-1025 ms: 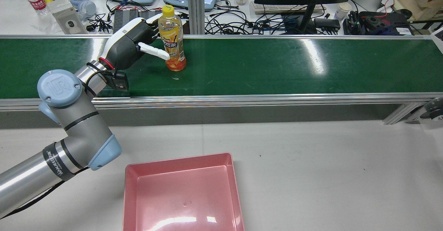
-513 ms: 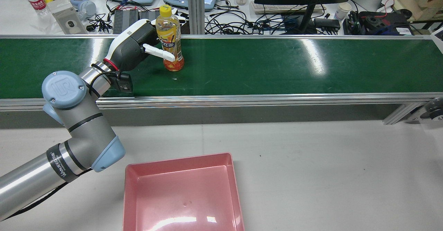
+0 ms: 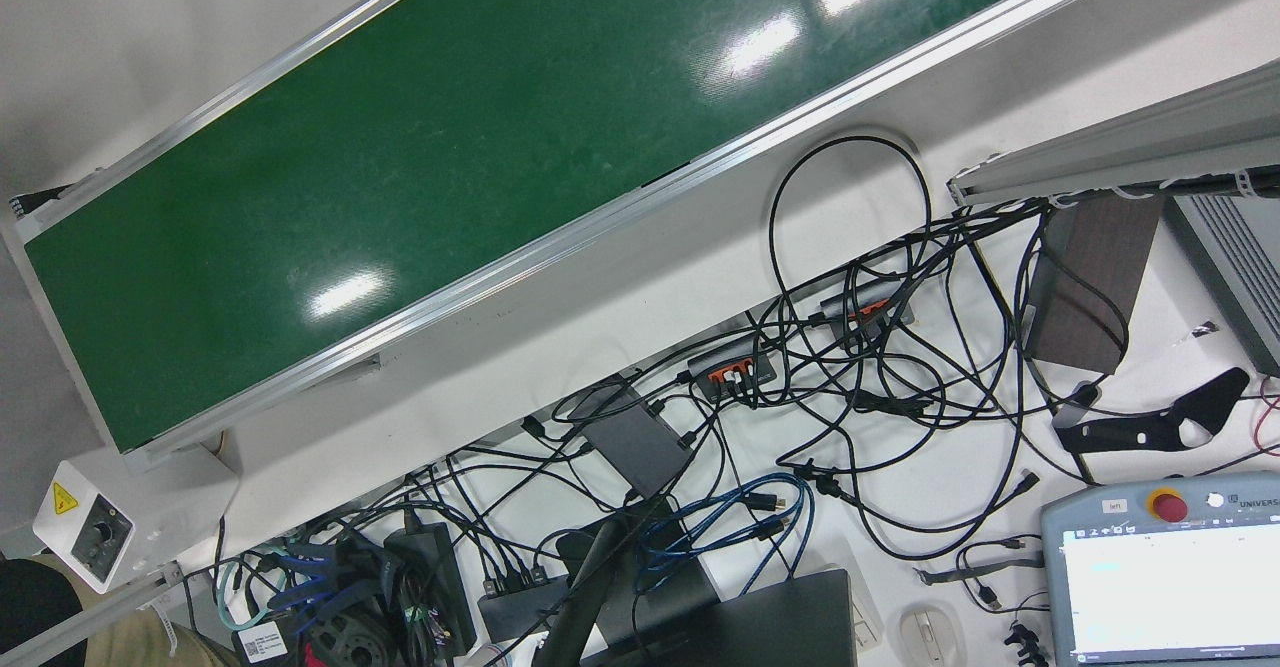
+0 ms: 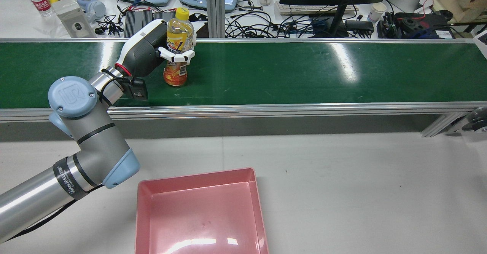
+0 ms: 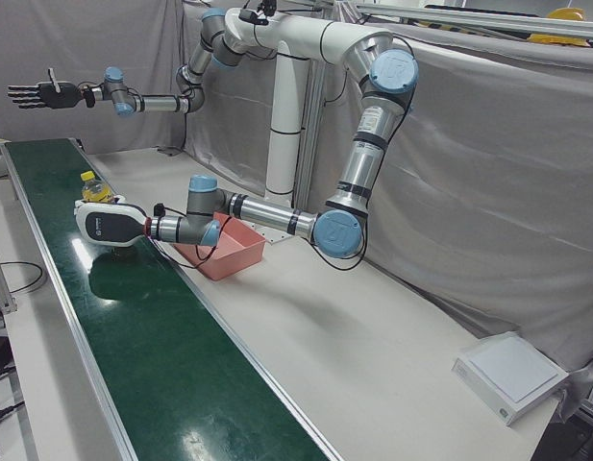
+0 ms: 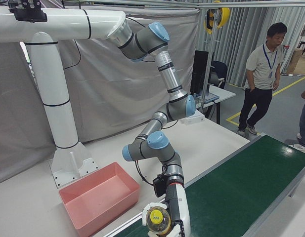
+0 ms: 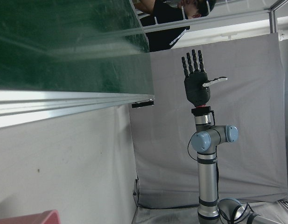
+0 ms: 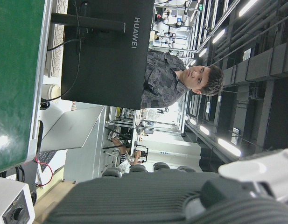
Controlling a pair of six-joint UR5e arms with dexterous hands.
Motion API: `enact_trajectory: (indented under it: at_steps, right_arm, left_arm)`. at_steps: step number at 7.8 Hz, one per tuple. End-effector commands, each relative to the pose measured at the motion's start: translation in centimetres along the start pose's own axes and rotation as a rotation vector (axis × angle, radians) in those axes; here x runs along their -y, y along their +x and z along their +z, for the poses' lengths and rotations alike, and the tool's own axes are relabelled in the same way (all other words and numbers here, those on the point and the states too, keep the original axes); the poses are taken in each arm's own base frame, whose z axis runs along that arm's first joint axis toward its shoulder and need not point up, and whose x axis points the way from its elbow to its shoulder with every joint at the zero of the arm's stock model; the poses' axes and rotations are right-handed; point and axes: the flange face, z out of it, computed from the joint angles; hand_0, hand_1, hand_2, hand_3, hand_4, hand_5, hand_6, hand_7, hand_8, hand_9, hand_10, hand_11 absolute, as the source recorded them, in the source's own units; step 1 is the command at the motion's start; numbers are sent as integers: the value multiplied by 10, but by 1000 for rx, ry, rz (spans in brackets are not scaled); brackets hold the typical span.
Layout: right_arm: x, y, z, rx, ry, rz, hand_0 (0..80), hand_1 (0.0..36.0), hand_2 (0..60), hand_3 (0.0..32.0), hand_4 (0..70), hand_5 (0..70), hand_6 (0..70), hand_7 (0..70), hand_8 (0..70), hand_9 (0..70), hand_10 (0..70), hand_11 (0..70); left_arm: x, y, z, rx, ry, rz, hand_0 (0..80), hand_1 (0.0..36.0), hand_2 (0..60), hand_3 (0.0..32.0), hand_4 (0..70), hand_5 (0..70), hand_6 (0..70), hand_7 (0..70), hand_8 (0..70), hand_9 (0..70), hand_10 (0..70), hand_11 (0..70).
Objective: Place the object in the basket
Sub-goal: 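Close the left hand fingers around the juice bottle and lift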
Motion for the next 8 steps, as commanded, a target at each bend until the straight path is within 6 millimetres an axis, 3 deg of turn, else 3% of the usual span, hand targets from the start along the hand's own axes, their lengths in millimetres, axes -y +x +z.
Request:
enact_trajectory:
  at_steps: [1, 2, 4, 6, 8]
  right_arm:
    - [0, 0, 0, 0, 0, 0, 0, 0, 0, 0, 0, 0, 0, 0, 0, 0, 0, 0]
    - [0, 0, 0, 0, 0, 0, 0, 0, 0, 0, 0, 0, 0, 0, 0, 0, 0, 0]
    - [0, 0, 0, 0, 0, 0, 0, 0, 0, 0, 0, 0, 0, 0, 0, 0, 0, 0]
    - [1, 1, 0, -1, 1, 0, 0, 0, 0, 0, 0, 0, 0, 0, 0, 0, 0, 0]
    - [-1, 0, 0, 0, -2, 0, 0, 0, 0, 0, 0, 0, 0, 0, 0, 0, 0, 0]
  left_arm:
    - [-20, 11, -7, 4, -14, -12, 499, 359, 600, 0, 688, 700, 637, 700, 700, 700, 700, 700]
    - [-47, 24, -16, -2, -30, -28, 493, 350, 600, 0, 659, 700, 619, 700, 700, 700, 700, 700]
    - [-54, 38, -62, 21, -7, -17, 508, 355, 600, 0, 604, 700, 586, 700, 700, 700, 700, 700]
    - [-88, 24, -107, 83, -17, -35, 521, 350, 600, 0, 564, 700, 577, 700, 700, 700, 700, 700]
    - [-115, -10, -120, 134, -62, -47, 512, 328, 600, 0, 517, 700, 546, 700, 700, 700, 700, 700]
